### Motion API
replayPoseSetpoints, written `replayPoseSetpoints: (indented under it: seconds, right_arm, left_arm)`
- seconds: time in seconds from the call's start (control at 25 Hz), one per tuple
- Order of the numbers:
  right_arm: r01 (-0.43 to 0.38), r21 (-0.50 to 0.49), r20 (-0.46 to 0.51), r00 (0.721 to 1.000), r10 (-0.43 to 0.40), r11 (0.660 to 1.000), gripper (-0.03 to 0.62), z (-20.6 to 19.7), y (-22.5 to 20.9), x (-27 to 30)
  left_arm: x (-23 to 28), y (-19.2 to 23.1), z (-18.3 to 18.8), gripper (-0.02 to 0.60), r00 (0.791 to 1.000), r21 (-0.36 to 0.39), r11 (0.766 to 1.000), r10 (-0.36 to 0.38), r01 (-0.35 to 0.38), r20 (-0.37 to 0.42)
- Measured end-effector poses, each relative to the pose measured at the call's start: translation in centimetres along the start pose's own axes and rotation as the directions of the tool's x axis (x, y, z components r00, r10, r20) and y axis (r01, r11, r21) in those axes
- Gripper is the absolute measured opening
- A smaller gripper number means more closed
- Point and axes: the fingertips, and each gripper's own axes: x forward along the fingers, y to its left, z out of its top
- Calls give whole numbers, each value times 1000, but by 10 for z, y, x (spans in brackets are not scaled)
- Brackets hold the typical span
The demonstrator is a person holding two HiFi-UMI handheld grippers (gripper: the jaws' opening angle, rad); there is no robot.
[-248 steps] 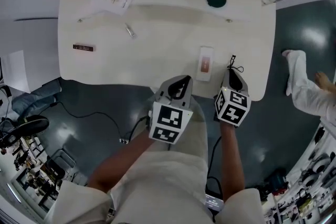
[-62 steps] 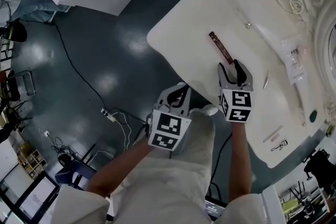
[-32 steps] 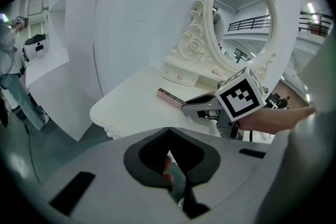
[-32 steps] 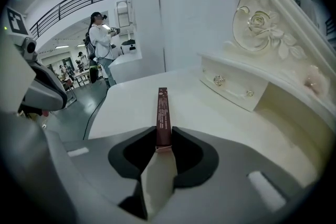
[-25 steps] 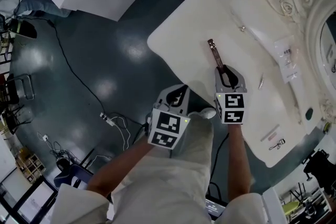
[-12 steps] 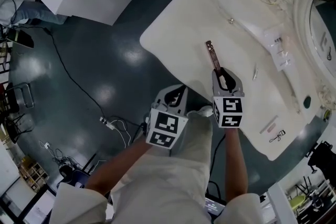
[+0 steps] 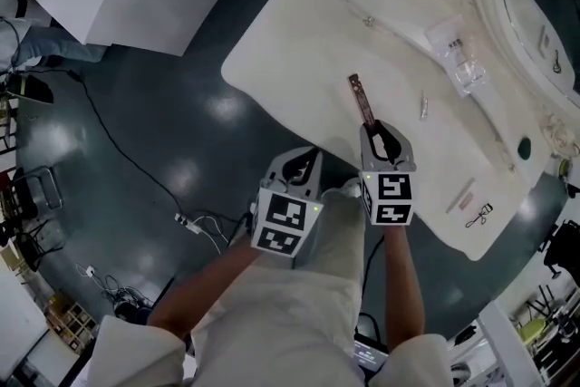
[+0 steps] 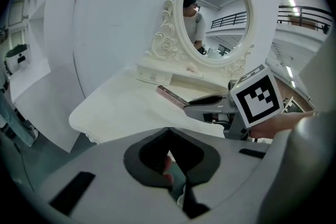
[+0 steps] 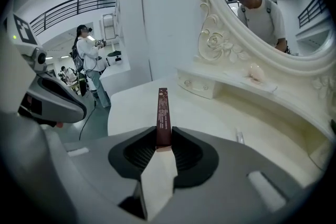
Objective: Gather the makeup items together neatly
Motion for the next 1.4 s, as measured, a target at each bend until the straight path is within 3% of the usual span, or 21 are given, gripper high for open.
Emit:
replayPoseSetpoints:
  seconds: [0.72,1.4]
  right_arm:
    - [119,115,13,993,-121,986,89,-39,-44,-55]
    - [253,243,-5,966,-260,936,89,-82,-91,-104]
  left_arm:
    - [16,-65,6,5,995,106,990,-95,98,-29]
    - [40,-125,4,5,978,203,958,-188,203,-91]
